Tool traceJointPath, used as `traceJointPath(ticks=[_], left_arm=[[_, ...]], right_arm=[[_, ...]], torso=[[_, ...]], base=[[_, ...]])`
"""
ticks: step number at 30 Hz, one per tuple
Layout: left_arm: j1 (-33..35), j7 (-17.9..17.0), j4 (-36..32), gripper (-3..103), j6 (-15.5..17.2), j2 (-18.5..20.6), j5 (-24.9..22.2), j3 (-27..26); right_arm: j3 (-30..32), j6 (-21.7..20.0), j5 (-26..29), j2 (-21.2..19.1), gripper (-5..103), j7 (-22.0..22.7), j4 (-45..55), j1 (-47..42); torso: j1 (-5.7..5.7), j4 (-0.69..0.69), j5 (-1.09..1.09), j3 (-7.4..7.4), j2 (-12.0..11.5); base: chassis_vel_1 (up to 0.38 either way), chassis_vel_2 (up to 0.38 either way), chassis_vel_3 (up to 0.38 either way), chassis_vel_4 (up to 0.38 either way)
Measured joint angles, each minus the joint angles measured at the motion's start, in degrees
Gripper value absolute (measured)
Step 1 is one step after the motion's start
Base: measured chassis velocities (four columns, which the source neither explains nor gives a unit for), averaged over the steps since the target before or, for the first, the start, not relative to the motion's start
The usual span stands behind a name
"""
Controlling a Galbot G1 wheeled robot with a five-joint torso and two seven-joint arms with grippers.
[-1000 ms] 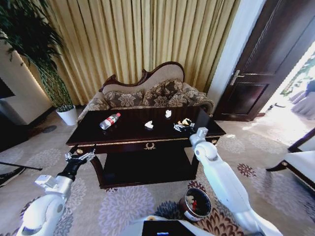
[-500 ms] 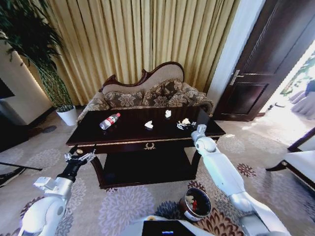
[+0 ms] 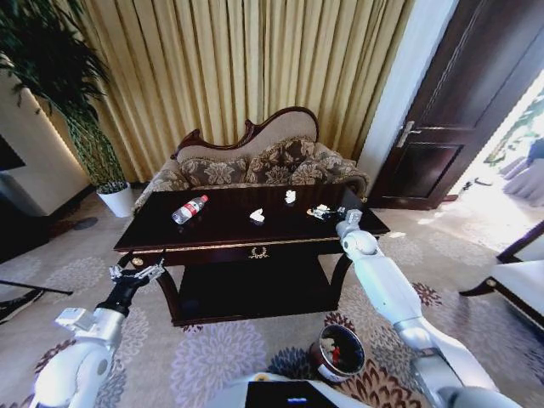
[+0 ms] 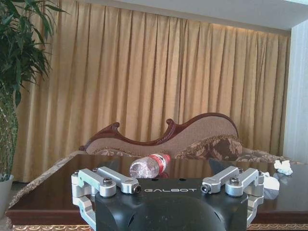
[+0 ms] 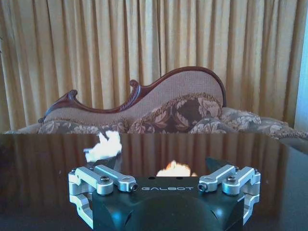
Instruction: Move to the front of the table and place the trash on the table into the trash bin.
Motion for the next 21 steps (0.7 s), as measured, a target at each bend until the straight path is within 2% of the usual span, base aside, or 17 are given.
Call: traceJointPath(ticks=[15, 17, 21], left_arm=[[-0.1, 0.0, -0.3, 100, -0.1, -1.0, 0.1, 0.4], [0.0, 0.0, -0.3, 100, -0.2, -1.1, 0.1, 0.4], [0.2, 0.2, -0.6, 100, -0.3, -1.3, 0.2, 0.3]], right_arm=[[-1.0, 0.0, -1.1, 0.2, 100, 1.6, -1.9, 0.7], [-0.9, 0.0, -1.2, 0.1, 103, 1.6, -1.9, 0.5], [-0.7, 0.1, -1.7, -0.2, 98, 1.5, -1.6, -0.2]], torso=[[-0.01, 0.0, 0.0, 0.0, 0.0], [-0.01, 0.0, 0.0, 0.0, 0.0], [-0.01, -0.01, 0.0, 0.0, 0.0]], base=[[0.0, 0.0, 0.0, 0.0], [0.0, 0.0, 0.0, 0.0], [0.0, 0.0, 0.0, 0.0]])
